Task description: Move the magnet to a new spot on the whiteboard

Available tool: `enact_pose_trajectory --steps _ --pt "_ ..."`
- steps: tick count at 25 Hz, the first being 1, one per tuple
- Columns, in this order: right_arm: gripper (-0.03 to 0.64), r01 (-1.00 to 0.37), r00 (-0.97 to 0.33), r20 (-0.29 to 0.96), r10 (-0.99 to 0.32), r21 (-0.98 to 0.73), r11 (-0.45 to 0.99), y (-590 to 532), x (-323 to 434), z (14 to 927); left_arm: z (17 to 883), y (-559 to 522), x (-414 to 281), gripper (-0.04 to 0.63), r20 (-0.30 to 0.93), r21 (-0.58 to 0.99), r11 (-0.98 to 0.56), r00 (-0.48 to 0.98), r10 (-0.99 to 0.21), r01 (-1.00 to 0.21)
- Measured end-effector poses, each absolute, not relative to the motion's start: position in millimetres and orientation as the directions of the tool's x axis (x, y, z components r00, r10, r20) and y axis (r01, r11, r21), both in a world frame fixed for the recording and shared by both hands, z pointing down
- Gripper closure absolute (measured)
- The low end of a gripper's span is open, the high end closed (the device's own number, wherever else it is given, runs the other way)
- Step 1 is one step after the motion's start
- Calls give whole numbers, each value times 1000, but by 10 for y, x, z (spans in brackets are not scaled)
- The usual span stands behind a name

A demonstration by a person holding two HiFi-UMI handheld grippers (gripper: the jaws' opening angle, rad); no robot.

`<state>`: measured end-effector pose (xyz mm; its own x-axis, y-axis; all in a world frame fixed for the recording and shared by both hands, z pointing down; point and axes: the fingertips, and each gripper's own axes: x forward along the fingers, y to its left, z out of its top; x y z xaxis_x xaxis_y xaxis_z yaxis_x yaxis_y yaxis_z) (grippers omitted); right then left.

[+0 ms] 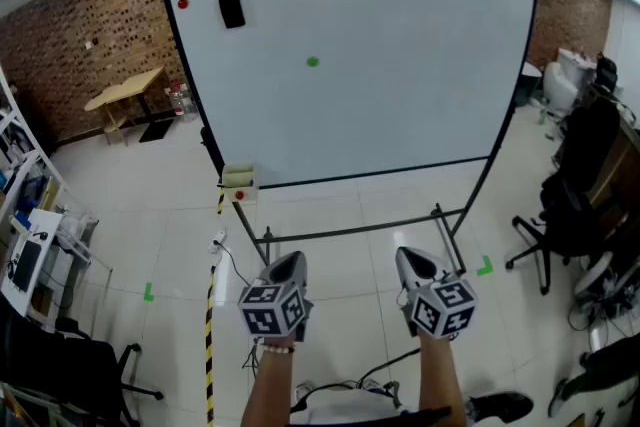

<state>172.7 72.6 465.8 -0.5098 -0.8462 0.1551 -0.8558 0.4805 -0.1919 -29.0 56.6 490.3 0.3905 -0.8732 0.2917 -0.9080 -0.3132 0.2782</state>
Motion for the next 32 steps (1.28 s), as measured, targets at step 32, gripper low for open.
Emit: enact_pose_trajectory --steps 32 --pt "611 -871 -485 181 -856 -188 453 -783 1752 4901 5012 -1076 -172 600 314 271 -353 429 -847 -895"
